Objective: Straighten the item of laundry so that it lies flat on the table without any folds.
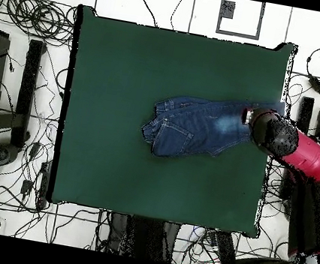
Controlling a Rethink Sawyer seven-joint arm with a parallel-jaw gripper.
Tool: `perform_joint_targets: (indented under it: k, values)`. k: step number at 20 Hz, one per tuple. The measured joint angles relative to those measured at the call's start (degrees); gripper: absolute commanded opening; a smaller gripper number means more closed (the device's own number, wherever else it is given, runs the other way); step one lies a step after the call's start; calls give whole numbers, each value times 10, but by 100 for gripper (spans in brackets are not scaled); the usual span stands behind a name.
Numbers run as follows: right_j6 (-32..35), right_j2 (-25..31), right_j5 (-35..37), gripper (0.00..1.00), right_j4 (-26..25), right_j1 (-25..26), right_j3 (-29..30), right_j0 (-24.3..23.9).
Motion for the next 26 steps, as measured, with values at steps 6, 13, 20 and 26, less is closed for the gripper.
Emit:
perform_joint_targets:
  k: [6, 13, 20, 26]
  values:
    - [0, 0, 0, 100, 0, -2, 0, -1]
    - [0, 0, 0, 100, 0, 1, 0, -6]
    - [0, 0, 0, 100, 0, 13, -2, -9]
    - [0, 0, -1, 100, 0, 33, -4, -10]
